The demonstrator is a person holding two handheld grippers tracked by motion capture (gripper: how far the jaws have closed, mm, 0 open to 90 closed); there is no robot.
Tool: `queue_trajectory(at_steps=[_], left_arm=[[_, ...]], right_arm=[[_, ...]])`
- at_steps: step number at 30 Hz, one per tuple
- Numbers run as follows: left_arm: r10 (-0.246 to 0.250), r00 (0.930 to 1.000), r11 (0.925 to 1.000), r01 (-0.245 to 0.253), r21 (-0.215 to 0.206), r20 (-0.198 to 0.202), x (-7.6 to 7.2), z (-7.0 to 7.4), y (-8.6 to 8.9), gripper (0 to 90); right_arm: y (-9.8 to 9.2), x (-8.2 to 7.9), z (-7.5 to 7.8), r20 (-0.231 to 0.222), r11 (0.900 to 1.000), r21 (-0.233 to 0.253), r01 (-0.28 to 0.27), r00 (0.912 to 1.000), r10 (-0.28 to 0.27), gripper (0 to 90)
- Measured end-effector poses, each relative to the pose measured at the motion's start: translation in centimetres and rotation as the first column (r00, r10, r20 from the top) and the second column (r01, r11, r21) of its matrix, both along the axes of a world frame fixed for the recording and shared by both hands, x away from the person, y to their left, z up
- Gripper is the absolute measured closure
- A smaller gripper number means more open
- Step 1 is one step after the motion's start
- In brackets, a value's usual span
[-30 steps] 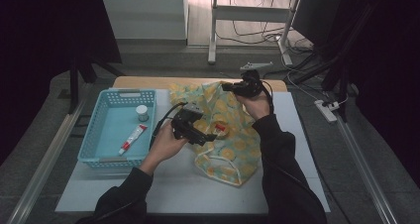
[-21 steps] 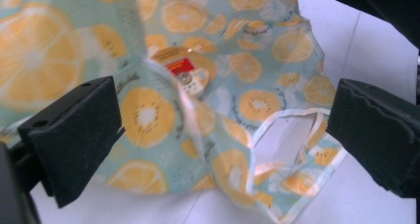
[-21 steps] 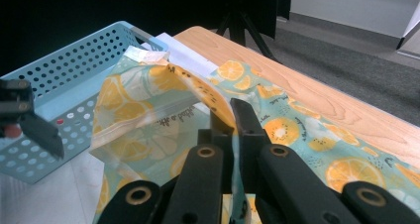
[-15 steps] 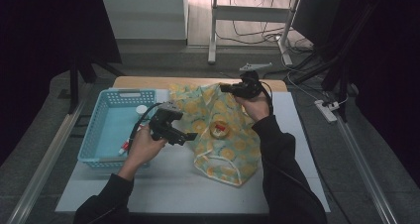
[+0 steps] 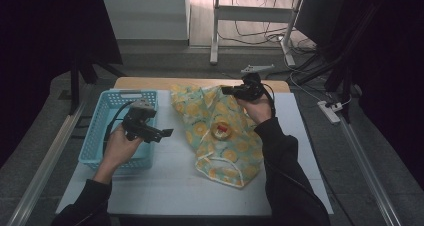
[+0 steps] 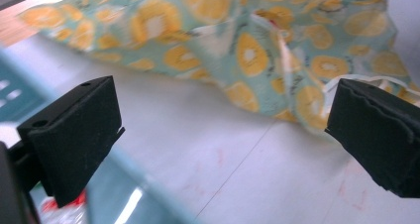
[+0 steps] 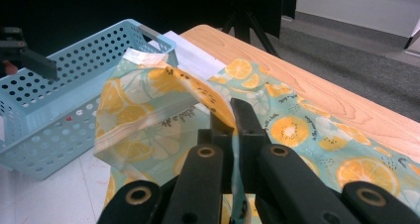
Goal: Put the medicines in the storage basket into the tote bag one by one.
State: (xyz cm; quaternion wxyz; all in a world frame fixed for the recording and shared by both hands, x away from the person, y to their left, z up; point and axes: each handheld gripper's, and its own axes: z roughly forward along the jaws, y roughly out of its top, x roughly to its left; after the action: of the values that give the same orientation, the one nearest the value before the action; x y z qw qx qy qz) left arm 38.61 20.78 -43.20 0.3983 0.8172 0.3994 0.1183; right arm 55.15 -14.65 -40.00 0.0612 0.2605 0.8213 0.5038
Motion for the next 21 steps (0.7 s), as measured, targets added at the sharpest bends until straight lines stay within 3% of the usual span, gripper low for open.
queue_trajectory(at_steps=[5, 8, 10, 13, 21], left_arm=[[0.061, 0.998, 0.9979, -0.061, 0.02, -0.013, -0.2, -0.6, 2.1, 0.6], [0.113, 0.9935, 0.9922, -0.113, 0.054, -0.013, -0.2, -1.3, 3.2, 0.0], [0.133, 0.9907, 0.9898, -0.132, 0.054, -0.029, 0.0, -1.8, 4.1, 0.0], [0.145, 0.988, 0.9887, -0.142, 0.049, -0.054, 0.4, -2.6, 5.4, 0.0], [0.17, 0.9798, 0.98, -0.157, 0.122, -0.106, 1.6, -4.7, 7.1, 0.0]], right_arm=[[-0.1, 0.0, -0.1, -0.003, 1.0, -0.001, 0.003, 1.0, -0.003, 89.4], [-0.1, -0.1, 0.0, 0.0, 1.0, 0.0, 0.002, 1.0, -0.002, 89.4], [-0.1, -0.1, 0.0, 0.001, 1.0, -0.002, 0.002, 1.0, -0.002, 89.4], [0.0, -0.2, 0.0, 0.002, 1.0, -0.002, 0.001, 1.0, -0.001, 89.4], [0.2, -0.2, -0.3, -0.001, 1.0, -0.006, -0.002, 1.0, 0.002, 89.4]])
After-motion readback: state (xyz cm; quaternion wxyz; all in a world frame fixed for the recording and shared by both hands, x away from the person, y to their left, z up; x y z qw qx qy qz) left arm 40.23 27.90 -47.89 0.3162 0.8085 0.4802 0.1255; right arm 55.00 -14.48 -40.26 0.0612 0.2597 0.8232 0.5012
